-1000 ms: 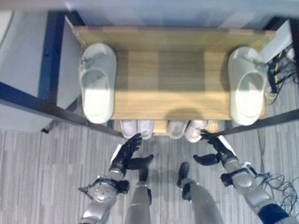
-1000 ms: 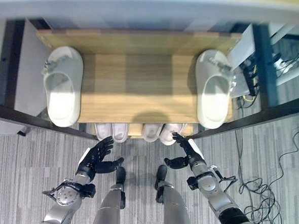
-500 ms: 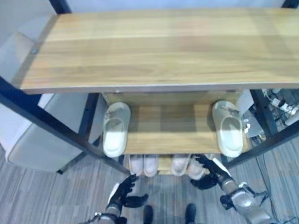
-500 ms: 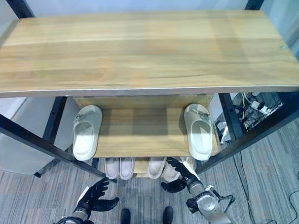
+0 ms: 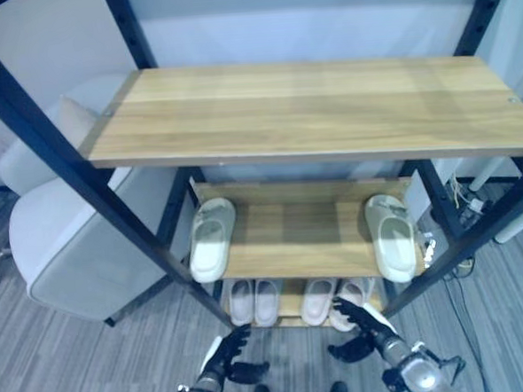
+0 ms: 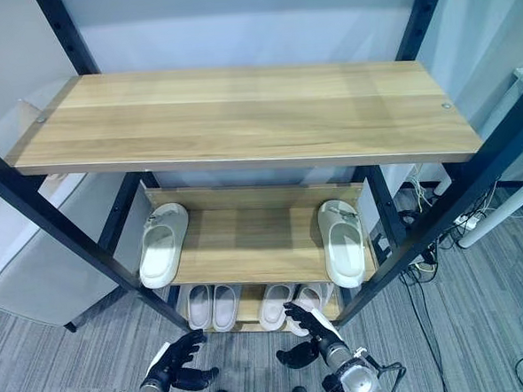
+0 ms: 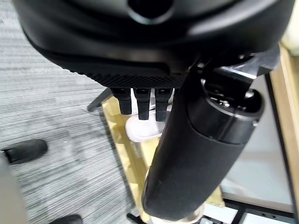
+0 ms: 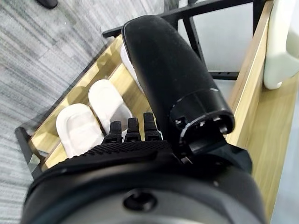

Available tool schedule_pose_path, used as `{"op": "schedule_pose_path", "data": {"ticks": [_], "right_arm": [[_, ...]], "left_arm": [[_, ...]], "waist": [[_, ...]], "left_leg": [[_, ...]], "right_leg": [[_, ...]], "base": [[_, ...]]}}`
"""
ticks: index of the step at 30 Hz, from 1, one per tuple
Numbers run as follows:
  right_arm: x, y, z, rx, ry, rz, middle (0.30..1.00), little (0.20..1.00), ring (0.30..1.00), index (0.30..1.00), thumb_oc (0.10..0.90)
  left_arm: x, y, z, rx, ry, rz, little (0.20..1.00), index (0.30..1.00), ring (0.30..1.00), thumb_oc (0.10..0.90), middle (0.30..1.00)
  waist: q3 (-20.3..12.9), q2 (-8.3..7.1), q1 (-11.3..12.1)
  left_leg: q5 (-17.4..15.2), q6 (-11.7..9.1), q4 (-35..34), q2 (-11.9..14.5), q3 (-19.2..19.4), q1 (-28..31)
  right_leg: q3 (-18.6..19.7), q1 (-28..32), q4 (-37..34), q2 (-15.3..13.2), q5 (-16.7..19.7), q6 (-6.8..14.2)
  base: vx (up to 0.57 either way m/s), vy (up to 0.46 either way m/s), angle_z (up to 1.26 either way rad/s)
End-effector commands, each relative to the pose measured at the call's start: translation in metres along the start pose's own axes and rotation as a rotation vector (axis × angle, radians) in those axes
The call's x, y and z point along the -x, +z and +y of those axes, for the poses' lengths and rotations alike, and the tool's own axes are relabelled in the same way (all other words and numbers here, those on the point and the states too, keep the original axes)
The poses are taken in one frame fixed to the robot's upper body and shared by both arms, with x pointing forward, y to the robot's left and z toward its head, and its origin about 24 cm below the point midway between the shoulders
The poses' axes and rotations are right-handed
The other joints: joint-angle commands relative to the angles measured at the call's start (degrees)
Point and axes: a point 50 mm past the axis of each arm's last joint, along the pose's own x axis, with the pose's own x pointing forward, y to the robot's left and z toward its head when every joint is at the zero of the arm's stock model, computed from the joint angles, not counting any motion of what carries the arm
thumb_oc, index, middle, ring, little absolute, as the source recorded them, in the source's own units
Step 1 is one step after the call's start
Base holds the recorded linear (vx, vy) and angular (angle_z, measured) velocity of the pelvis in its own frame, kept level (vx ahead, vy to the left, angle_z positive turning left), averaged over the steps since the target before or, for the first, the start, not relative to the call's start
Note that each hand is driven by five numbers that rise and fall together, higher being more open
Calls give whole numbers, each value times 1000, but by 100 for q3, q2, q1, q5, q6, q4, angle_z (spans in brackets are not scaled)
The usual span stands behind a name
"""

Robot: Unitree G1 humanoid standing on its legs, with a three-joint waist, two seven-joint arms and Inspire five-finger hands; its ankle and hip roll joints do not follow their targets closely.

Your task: Arrange the slippers neatly on the shoe rack.

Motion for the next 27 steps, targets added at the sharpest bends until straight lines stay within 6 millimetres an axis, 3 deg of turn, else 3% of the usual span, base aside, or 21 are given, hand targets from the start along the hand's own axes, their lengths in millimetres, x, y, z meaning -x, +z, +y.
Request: {"op": "schedule_pose_path", "data": {"ticks": [1,7,9,10,12,13,16,20,23,24,27], "right_arm": [[-9,56,10,-79,99,-263,900,900,900,900,800],[-5,90,20,-106,210,-399,900,900,900,900,800],[2,123,16,-133,247,-550,900,900,900,900,800],[3,123,16,-133,247,-549,900,900,900,900,800],[19,163,0,-102,215,-749,900,900,900,900,800],[19,164,0,-101,215,-748,900,900,900,900,800],[33,187,-21,23,69,-870,900,900,900,900,800],[36,192,-37,124,-74,-897,900,900,900,900,800],[37,203,-54,305,-240,-926,900,900,900,900,800],[36,211,-66,448,-345,-933,900,900,900,900,800],[30,216,-77,580,-441,-913,900,900,900,900,800]], "left_arm": [[-12,11,-1,-56,-16,-31,900,900,900,800,900],[-14,-5,-3,-31,10,60,900,900,900,800,900],[-14,-13,-4,-24,26,108,900,900,900,800,900],[-15,-13,-4,-24,26,107,900,900,900,800,900],[-12,-30,-8,0,43,198,900,900,900,800,900],[-12,-29,-8,1,43,198,900,900,900,800,900],[-10,-39,-13,5,45,250,900,900,900,800,900],[-8,-41,-17,11,41,258,900,900,900,800,900],[-8,-41,-19,-3,35,252,900,900,900,800,900],[-7,-41,-18,-15,34,250,900,900,900,800,900],[-6,-41,-17,-31,29,248,900,900,900,800,900]], "waist": [[-173,-151,137],[-178,-171,167],[-187,-189,174],[-183,-184,173],[-218,-198,141],[-215,-194,142],[-254,-207,91],[-269,-201,81],[-261,-215,120],[-284,-237,167],[-263,-255,230]], "left_leg": [[-17,-440,-53,-26,164,-15],[-63,-443,-53,-2,169,108],[-73,-442,-53,23,177,152],[-74,-442,-53,23,178,155],[-88,-441,-53,54,206,198],[-89,-442,-53,54,206,199],[-105,-426,-53,65,227,220],[-128,-406,-53,78,233,247],[-89,-368,-53,72,239,228],[-167,-368,-53,83,239,257],[-116,-346,-53,83,235,228]], "right_leg": [[-62,479,43,-74,-499,442],[-46,578,43,-53,-543,423],[-42,603,43,-39,-555,411],[-42,606,43,-39,-556,411],[-36,627,43,-21,-562,403],[-36,629,43,-20,-563,403],[-40,644,43,-5,-563,396],[-35,654,43,2,-567,399],[-56,638,43,-8,-507,407],[-70,666,43,4,-575,424],[-91,637,43,-7,-509,430]], "base": [[42,9,-4],[6,1,0],[0,0,0],[0,0,0],[0,0,0],[0,0,0],[23,-2,0],[14,3,0],[-10,7,0],[14,23,-3],[7,16,0]]}}
